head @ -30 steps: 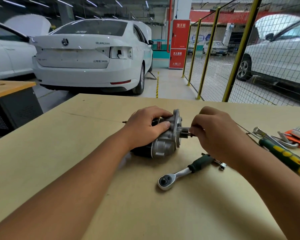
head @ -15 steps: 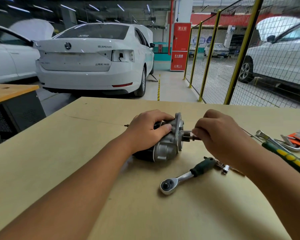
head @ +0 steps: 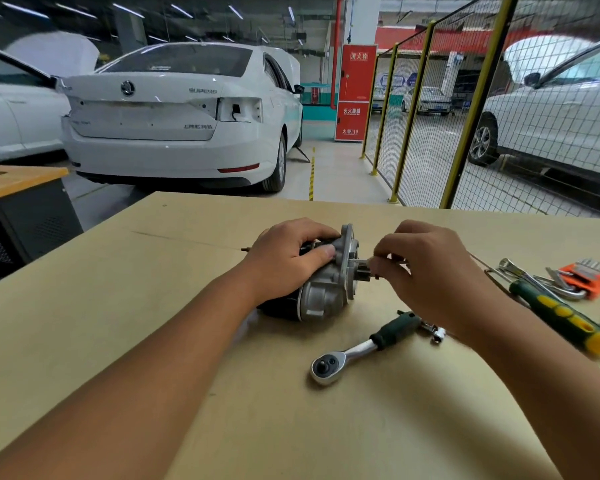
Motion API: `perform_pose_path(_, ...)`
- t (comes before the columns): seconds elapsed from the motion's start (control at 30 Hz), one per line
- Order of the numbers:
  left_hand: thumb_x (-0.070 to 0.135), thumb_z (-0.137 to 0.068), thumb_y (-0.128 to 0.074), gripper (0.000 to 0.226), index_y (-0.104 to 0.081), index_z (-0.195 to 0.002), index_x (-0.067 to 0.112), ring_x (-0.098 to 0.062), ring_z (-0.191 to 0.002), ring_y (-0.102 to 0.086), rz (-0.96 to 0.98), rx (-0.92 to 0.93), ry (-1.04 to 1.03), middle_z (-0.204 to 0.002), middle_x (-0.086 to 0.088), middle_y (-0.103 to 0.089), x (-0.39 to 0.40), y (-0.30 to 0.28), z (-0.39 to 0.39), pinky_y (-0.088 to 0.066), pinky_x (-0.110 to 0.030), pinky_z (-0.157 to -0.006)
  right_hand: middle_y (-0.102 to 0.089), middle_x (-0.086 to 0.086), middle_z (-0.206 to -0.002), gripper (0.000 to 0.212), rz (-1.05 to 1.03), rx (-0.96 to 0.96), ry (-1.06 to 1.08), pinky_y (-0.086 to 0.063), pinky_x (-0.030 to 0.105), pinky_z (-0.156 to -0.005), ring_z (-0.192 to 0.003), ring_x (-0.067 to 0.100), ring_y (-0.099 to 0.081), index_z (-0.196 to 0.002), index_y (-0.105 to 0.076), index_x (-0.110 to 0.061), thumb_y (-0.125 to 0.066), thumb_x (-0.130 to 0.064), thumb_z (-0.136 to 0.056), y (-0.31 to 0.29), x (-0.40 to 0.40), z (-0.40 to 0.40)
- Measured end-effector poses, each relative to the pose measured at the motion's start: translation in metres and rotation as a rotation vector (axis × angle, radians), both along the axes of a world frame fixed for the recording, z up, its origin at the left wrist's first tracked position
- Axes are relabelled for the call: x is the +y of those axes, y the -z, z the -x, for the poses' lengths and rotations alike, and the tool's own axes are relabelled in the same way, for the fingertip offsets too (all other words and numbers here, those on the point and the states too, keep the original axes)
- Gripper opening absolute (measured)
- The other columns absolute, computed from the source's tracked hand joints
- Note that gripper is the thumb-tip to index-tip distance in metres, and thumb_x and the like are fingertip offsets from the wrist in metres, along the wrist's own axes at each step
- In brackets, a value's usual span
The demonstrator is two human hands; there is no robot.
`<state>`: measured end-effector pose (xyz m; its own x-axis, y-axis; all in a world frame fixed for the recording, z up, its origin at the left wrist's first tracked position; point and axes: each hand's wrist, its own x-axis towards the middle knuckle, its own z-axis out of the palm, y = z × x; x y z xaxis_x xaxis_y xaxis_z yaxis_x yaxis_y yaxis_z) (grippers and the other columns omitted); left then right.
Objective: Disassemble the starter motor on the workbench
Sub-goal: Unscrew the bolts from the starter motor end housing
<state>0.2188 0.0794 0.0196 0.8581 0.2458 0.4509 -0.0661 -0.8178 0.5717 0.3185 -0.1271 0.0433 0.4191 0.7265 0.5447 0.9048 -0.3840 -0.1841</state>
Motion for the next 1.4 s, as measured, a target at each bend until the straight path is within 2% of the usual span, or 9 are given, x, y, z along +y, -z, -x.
perform_pose_path(0.2,0.042,-0.088,-0.058,0.044,-0.072,-0.126,0.024,-0.015,-0.114,-0.063,-0.033,0.012,0.013,-0.119,0.010,-0.070,0.000,-0.002,0.002,-0.049,-0.045,-0.102,-0.056,0.000,-0.095,0.021,0.087,-0.020,0.060,-0.045,0.032,-0.068,-0.077,0.021,-0.056,-0.097,-0.076,-0.012,-0.060,-0.025,-0.099,0.002,0.003,-0.004)
perform_pose_path(0.37,0.041,-0.086,-0.059,0.046,-0.071,-0.127,0.025,-0.016,-0.113,-0.063,-0.031,0.027,0.023,-0.119,0.010,-0.070,0.000,-0.002,0.002,-0.048,-0.045,-0.102,-0.060,-0.016,-0.098,0.014,0.154,-0.279,0.240,-0.037,0.041,-0.084,-0.091,0.020,-0.057,-0.089,-0.068,-0.034,-0.063,-0.047,-0.091,-0.003,0.001,0.010)
perform_pose_path(0.57,0.040,-0.089,-0.055,0.042,-0.072,-0.124,0.025,-0.015,-0.115,-0.063,-0.010,0.002,0.011,-0.119,0.010,-0.071,0.001,0.000,0.000,-0.048,-0.045,-0.103,-0.058,-0.003,-0.088,0.010,0.063,-0.012,0.045,-0.051,0.037,-0.066,-0.076,0.023,-0.058,-0.098,-0.069,-0.023,-0.066,-0.032,-0.095,-0.001,0.000,0.008)
perform_pose_path(0.77,0.041,-0.088,-0.057,0.044,-0.072,-0.126,0.024,-0.015,-0.115,-0.064,-0.022,0.004,0.008,-0.121,0.009,-0.071,0.001,0.001,0.001,-0.049,-0.045,-0.103,-0.055,0.002,-0.083,0.014,0.068,-0.017,0.032,-0.041,0.033,-0.065,-0.069,0.022,-0.052,-0.089,-0.078,-0.007,-0.069,-0.017,-0.094,0.003,0.004,-0.005)
perform_pose_path(0.83,0.041,-0.087,-0.058,0.045,-0.071,-0.127,0.024,-0.015,-0.114,-0.063,-0.023,0.007,0.013,-0.120,0.010,-0.070,0.001,0.000,0.002,-0.049,-0.045,-0.103,-0.059,-0.001,-0.084,0.012,0.063,-0.076,0.054,-0.048,0.038,-0.070,-0.070,0.025,-0.057,-0.085,-0.078,-0.012,-0.073,-0.022,-0.091,0.003,0.003,-0.001)
perform_pose_path(0.97,0.041,-0.085,-0.059,0.048,-0.070,-0.129,0.024,-0.015,-0.116,-0.063,-0.026,0.012,0.017,-0.122,0.010,-0.070,0.001,-0.001,0.003,-0.048,-0.045,-0.104,-0.060,-0.013,-0.091,0.015,0.099,-0.215,0.182,-0.038,0.041,-0.087,-0.081,0.019,-0.061,-0.083,-0.071,-0.031,-0.070,-0.045,-0.089,0.002,0.004,0.006)
perform_pose_path(1.17,0.041,-0.090,-0.055,0.042,-0.072,-0.125,0.025,-0.012,-0.115,-0.063,0.011,0.008,0.016,-0.120,0.012,-0.070,0.000,0.000,0.001,-0.048,-0.045,-0.104,-0.056,-0.001,-0.089,0.011,0.003,-0.012,0.032,-0.047,0.034,-0.064,-0.072,0.024,-0.056,-0.090,-0.074,-0.017,-0.073,-0.028,-0.090,0.002,0.003,0.004)
perform_pose_path(1.27,0.040,-0.090,-0.054,0.041,-0.073,-0.124,0.025,-0.012,-0.115,-0.063,0.010,-0.003,0.001,-0.119,0.012,-0.071,0.000,0.000,0.000,-0.048,-0.044,-0.103,-0.054,0.003,-0.088,0.018,0.026,-0.002,0.018,-0.037,0.030,-0.063,-0.071,0.019,-0.051,-0.092,-0.077,-0.012,-0.065,-0.025,-0.096,0.006,0.004,0.000)
perform_pose_path(1.4,0.040,-0.088,-0.057,0.043,-0.072,-0.125,0.024,-0.012,-0.114,-0.063,-0.009,0.009,0.007,-0.119,0.012,-0.071,0.000,0.000,0.001,-0.048,-0.044,-0.103,-0.057,0.003,-0.092,0.018,0.063,-0.004,0.045,-0.046,0.036,-0.070,-0.076,0.025,-0.057,-0.092,-0.077,-0.010,-0.067,-0.025,-0.095,0.006,0.004,-0.001)
